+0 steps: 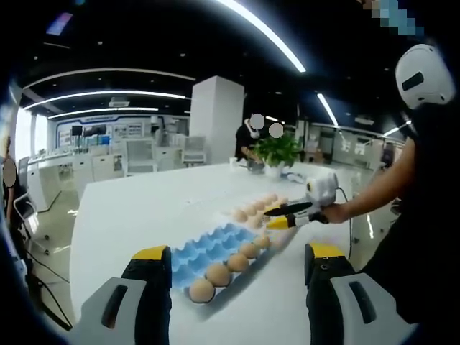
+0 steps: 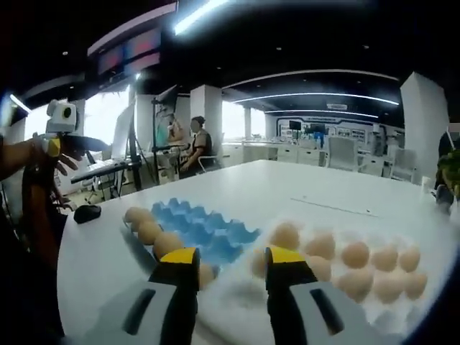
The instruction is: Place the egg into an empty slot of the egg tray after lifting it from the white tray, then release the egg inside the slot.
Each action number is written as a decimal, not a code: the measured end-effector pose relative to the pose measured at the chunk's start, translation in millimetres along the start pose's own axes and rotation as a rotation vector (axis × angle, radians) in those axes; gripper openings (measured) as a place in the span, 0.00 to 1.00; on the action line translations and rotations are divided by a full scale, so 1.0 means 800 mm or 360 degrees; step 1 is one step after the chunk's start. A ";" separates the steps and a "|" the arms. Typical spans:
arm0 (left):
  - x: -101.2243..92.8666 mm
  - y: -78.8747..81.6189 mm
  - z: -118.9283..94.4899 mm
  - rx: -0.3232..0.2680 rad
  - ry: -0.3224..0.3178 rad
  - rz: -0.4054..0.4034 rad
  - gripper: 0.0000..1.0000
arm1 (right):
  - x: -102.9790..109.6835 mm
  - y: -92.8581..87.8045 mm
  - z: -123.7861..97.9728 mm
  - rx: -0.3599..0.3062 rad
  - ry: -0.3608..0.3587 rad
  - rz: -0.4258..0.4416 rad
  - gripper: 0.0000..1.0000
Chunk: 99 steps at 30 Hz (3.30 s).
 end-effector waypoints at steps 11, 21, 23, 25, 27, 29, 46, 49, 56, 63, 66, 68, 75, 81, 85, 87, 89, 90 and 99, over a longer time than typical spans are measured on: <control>-0.006 0.000 0.006 0.0004 -0.0025 0.0005 0.76 | -0.020 0.004 -0.019 -0.0033 -0.0112 0.0013 0.37; -0.004 -0.003 0.004 0.0013 -0.0015 0.0004 0.76 | -0.026 -0.005 -0.031 -0.0007 -0.0149 0.0028 0.36; -0.004 -0.002 0.003 0.0008 -0.0014 0.0002 0.76 | -0.027 -0.007 -0.031 0.0003 -0.0152 0.0032 0.36; -0.003 -0.003 0.003 0.0011 -0.0013 0.0002 0.76 | -0.028 -0.006 -0.031 -0.0002 -0.0162 0.0019 0.35; -0.003 -0.004 0.003 0.0016 -0.0012 0.0003 0.76 | -0.031 -0.004 -0.025 0.0001 -0.0163 0.0034 0.35; -0.002 -0.005 0.004 0.0018 -0.0012 0.0001 0.76 | -0.032 -0.001 -0.019 0.0006 -0.0163 -0.0001 0.32; 0.004 -0.005 0.001 0.0028 0.0020 -0.0005 0.76 | -0.043 -0.014 0.026 0.0114 -0.0134 -0.0019 0.31; 0.005 -0.005 0.001 0.0030 0.0025 -0.0007 0.76 | -0.042 -0.014 0.031 0.0125 -0.0117 -0.0029 0.31; 0.006 -0.003 0.003 0.0027 0.0029 -0.0008 0.76 | -0.043 -0.014 0.035 0.0153 -0.0113 -0.0055 0.29; 0.005 0.000 0.009 0.0025 0.0017 -0.0006 0.76 | -0.045 -0.017 0.041 0.0230 -0.0211 -0.0039 0.25; 0.006 0.001 0.010 0.0023 0.0016 -0.0004 0.76 | -0.048 -0.017 0.040 0.0234 -0.0223 -0.0027 0.22; 0.007 0.001 0.010 0.0022 0.0017 -0.0004 0.76 | -0.046 -0.019 0.041 0.0305 -0.0225 -0.0099 0.23; 0.009 0.001 0.009 0.0018 0.0015 -0.0006 0.75 | -0.045 -0.022 0.045 0.0445 -0.0246 -0.0207 0.25; 0.011 -0.001 0.010 0.0022 0.0016 -0.0009 0.75 | -0.046 -0.022 0.044 0.0480 -0.0239 -0.0190 0.25; 0.009 -0.002 0.011 0.0022 0.0009 -0.0011 0.75 | -0.045 -0.024 0.043 0.0465 -0.0253 -0.0161 0.24; 0.010 -0.002 0.011 0.0019 0.0011 -0.0016 0.75 | -0.045 -0.024 0.043 0.0453 -0.0250 -0.0165 0.24; 0.012 -0.002 0.011 0.0019 0.0017 -0.0015 0.75 | -0.046 -0.025 0.042 0.0432 -0.0243 -0.0179 0.23; 0.012 -0.002 0.011 0.0018 0.0019 -0.0017 0.75 | -0.046 -0.025 0.043 0.0419 -0.0243 -0.0173 0.23; 0.015 -0.006 0.010 0.0034 0.0023 -0.0024 0.75 | -0.046 -0.011 0.036 0.0325 -0.0242 -0.0155 0.22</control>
Point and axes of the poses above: the point that each gripper's makers call its tool centre point, and the gripper's own axes: z roughly forward along the fingers, x roughly to its left, y roughly out of its top, the point moved 4 cm from there along -z, roughly backward along the fingers, and after that the axes turned 12 degrees about y, right-handed, at the moved point
